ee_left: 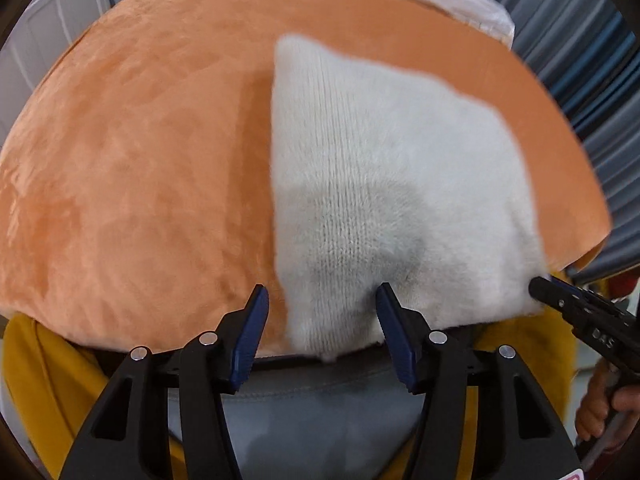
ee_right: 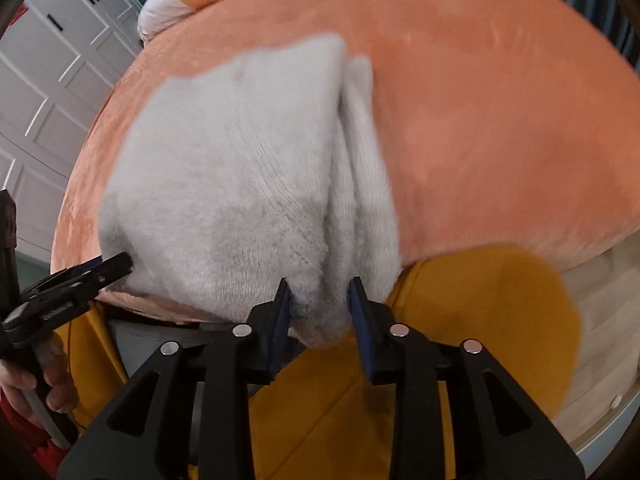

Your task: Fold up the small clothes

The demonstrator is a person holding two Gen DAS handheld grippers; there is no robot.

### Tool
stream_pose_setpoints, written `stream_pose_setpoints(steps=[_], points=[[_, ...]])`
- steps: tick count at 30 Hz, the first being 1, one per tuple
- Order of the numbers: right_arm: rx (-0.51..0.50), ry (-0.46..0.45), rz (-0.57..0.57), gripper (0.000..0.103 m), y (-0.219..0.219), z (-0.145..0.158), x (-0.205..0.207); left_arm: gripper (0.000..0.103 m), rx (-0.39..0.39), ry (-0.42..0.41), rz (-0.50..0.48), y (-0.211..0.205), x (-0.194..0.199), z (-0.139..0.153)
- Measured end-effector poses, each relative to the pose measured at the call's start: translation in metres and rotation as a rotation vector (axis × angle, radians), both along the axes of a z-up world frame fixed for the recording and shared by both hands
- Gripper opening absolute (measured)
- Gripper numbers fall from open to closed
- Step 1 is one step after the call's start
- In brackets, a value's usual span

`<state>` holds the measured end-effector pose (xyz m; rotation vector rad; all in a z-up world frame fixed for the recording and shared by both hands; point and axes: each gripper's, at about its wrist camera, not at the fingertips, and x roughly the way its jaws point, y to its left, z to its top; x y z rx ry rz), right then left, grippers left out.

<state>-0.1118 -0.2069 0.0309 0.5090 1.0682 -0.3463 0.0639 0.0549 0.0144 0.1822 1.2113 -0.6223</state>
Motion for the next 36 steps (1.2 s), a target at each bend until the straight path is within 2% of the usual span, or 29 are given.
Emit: stream_pose_setpoints(steps=[3, 6, 8, 9, 11, 13, 14, 16, 19, 21, 23, 25, 28, 29, 31, 32, 33, 35, 36], points=[[-0.066, -0.102, 0.004, 0.029, 0.003, 0.038, 0.003, 0.055, -0.011, -0.081, 0.04, 0.023, -0.002, 0.027], [-0.004, -0.223, 0.095, 0.028, 0.018, 0.065, 0.031, 0.055, 0.003, -0.108, 0.095, 0.039, 0.003, 0.035], [0.032, -0.255, 0.188, 0.028, 0.036, 0.068, 0.057, 0.055, 0.004, -0.111, 0.125, 0.044, 0.0, 0.039], [0.03, -0.248, 0.215, 0.028, 0.047, 0.063, 0.07, 0.055, 0.006, -0.116, 0.142, 0.049, 0.002, 0.04], [0.041, -0.174, 0.279, 0.028, 0.065, 0.033, 0.105, 0.055, 0.01, -0.126, 0.155, 0.051, 0.005, 0.043], [0.053, -0.041, 0.323, 0.026, 0.085, -0.017, 0.132, 0.055, 0.016, -0.133, 0.158, 0.052, 0.005, 0.046], [0.037, -0.041, 0.34, 0.025, 0.091, -0.035, 0.139, 0.055, 0.02, -0.136, 0.159, 0.053, 0.005, 0.046], [-0.028, -0.05, 0.381, 0.025, 0.096, -0.023, 0.141, 0.055, 0.017, -0.137, 0.155, 0.052, -0.001, 0.047], [0.036, -0.106, 0.338, 0.024, 0.08, 0.01, 0.123, 0.055, -0.01, -0.138, 0.137, 0.041, -0.002, 0.053], [0.021, -0.17, 0.231, 0.025, 0.053, 0.031, 0.099, 0.055, -0.03, -0.144, 0.118, 0.028, 0.001, 0.056], [0.025, -0.197, 0.106, 0.028, 0.019, 0.038, 0.07, 0.055, -0.05, -0.15, 0.079, 0.008, 0.003, 0.059], [0.066, -0.189, -0.007, 0.029, -0.016, 0.031, 0.044, 0.055, -0.053, -0.159, 0.04, -0.011, 0.004, 0.057], [0.119, -0.147, -0.092, 0.031, -0.048, 0.011, 0.026, 0.055, -0.033, -0.155, -0.001, -0.04, 0.005, 0.046], [0.144, -0.146, -0.098, 0.033, -0.045, 0.006, 0.027, 0.056, -0.031, -0.148, -0.008, -0.046, 0.006, 0.041], [0.213, -0.149, -0.104, 0.048, -0.048, -0.01, 0.026, 0.055, -0.004, -0.132, -0.006, -0.057, 0.009, 0.029], [0.239, -0.142, -0.097, 0.051, -0.045, -0.019, 0.031, 0.055, 0.002, -0.12, -0.007, -0.061, 0.01, 0.022], [0.256, -0.123, -0.09, 0.051, -0.043, -0.029, 0.035, 0.055, 0.012, -0.116, -0.003, -0.063, 0.011, 0.019], [0.222, -0.081, -0.087, 0.051, -0.039, -0.041, 0.045, 0.056, 0.034, -0.138, -0.001, -0.065, 0.011, 0.015], [0.206, -0.081, -0.077, 0.044, -0.035, -0.041, 0.048, 0.055, 0.045, -0.148, -0.007, -0.067, 0.01, 0.016]])
